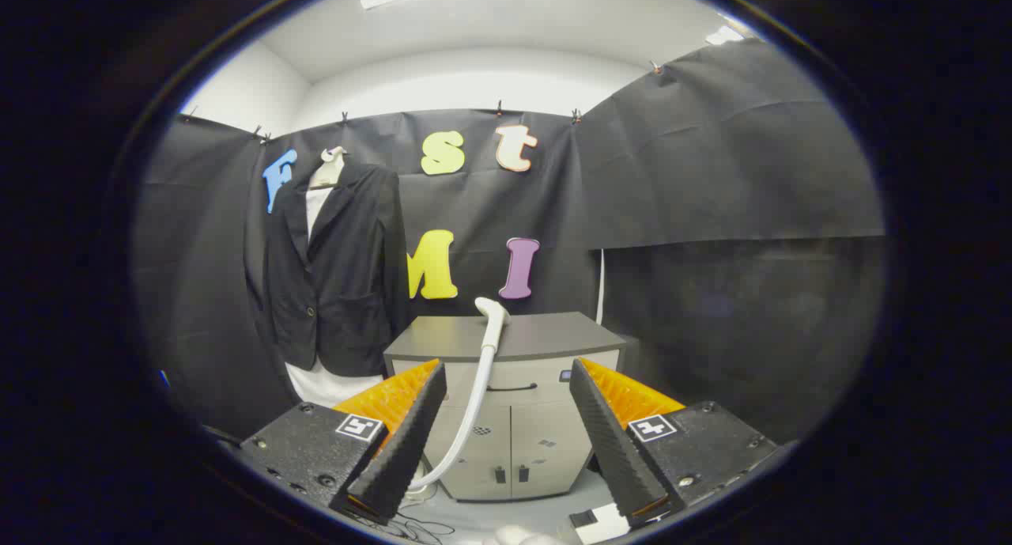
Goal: Iron the clothes twice with a garment steamer, once on the left side and once on the right side.
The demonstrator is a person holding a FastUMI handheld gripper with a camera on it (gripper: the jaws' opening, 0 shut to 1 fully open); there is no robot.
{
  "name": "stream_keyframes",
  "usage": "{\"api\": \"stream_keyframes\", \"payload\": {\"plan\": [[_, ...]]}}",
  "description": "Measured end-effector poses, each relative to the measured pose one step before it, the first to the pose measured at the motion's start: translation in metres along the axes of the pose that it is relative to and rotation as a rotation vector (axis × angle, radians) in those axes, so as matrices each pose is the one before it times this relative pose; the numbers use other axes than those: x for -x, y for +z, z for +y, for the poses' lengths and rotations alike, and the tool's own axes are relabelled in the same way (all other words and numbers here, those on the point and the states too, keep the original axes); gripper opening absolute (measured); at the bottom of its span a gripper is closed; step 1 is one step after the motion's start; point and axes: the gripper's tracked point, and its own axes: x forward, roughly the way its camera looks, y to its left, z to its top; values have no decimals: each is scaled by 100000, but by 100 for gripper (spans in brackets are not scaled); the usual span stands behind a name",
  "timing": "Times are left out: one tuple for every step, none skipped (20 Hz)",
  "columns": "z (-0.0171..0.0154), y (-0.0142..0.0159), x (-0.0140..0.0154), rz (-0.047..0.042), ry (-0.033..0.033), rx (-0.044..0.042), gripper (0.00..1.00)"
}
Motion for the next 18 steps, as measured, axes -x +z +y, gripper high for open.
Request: {"api": "stream_keyframes", "payload": {"plan": [[135, 42, 82, -8, 185, 376, 98], [125, 85, 73, 188, 121, 88, 98], [34, 203, -26, 60, 71, -230, 98], [139, 210, -218, 127, 89, -52, 98], [217, 127, -238, 158, 70, 6, 98], [169, 315, -84, -259, 73, 24, 98], [110, 210, 67, -229, -51, 97, 98], [144, 237, 80, -216, 110, 250, 98], [177, 290, 46, -817, 299, 540, 98], [213, 313, -15, -764, -96, 849, 98], [-45, 117, -162, -196, -205, 609, 98], [183, -25, -115, 273, 154, -96, 98], [170, -100, -66, 667, 62, -750, 98], [226, 64, -83, 491, 501, -520, 98], [121, 3, -175, 568, 11, -95, 98], [-111, 265, -54, 92, 82, 284, 98], [-59, 397, -187, 1, 145, 412, 98], [-266, 511, -261, -438, -559, -24, 98]]}}
